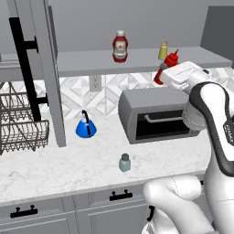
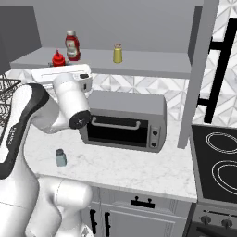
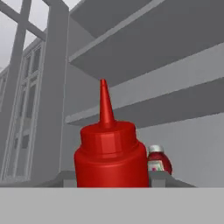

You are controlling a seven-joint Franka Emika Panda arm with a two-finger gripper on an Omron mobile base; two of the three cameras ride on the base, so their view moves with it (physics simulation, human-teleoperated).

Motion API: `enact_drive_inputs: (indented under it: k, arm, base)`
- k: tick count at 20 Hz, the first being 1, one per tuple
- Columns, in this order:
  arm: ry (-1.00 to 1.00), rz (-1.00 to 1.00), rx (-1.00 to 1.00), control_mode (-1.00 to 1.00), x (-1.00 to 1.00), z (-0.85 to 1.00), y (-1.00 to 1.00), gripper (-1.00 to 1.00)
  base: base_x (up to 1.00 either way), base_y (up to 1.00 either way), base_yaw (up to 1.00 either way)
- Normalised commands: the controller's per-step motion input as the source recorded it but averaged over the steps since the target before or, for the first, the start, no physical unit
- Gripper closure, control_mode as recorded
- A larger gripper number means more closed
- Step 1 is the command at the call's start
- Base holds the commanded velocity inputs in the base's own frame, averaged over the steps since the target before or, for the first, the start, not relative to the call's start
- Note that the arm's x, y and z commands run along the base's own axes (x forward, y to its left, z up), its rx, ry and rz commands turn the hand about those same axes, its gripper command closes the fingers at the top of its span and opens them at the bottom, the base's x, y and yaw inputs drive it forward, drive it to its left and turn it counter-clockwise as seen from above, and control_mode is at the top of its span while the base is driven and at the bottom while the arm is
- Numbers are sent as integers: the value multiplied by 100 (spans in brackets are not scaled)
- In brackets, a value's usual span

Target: Put the shaker and condiment bottle from the counter next to their counterparts in the cabinet.

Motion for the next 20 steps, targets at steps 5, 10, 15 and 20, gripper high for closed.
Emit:
enact_drive_inputs:
  k: [5,10,15,20]
  arm:
    - [3,0,-27,-100,1,56,21,100]
    - [46,-5,-16,-100,71,61,3,100]
    - [18,-6,-7,-100,16,62,-21,100]
    - [0,0,0,-100,0,-3,0,100]
  base:
    - [0,0,0]
    - [0,0,0]
    - [0,0,0]
    - [0,0,0]
